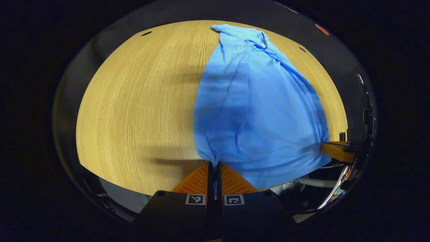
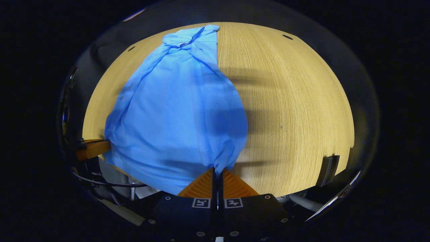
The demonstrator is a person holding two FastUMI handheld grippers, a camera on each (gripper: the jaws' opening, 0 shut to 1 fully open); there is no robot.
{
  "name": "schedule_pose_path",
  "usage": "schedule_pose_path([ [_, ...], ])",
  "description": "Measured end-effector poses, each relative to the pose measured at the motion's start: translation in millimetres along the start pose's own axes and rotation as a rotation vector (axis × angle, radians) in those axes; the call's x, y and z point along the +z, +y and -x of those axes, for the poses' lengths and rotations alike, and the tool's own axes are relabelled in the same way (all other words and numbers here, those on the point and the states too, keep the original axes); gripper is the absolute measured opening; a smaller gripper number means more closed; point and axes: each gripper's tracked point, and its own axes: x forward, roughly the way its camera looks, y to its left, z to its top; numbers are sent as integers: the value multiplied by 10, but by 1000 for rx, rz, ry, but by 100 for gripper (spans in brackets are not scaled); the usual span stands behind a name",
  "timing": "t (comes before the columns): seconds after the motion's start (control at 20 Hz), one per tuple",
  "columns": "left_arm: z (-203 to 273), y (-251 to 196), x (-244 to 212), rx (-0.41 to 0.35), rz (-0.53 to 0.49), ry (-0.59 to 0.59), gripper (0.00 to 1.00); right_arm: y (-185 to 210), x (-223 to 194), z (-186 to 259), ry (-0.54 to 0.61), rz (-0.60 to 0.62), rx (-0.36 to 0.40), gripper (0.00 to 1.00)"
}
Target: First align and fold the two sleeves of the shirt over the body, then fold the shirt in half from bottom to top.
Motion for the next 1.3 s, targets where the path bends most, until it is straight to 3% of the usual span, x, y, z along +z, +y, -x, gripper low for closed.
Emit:
schedule_pose_path([
  [0.5, 313, 149, 997, 3, -11, -147, 7, 50, 1280, 466, -209, 9, 37, 1],
  [1.05, 298, 245, 2167, 31, -29, -236, 7, 46, 2365, 505, -289, 33, 56, 1],
  [1.3, 272, 252, 2727, 16, 9, -270, 7, -42, 2964, 486, -329, 31, 58, 0],
])
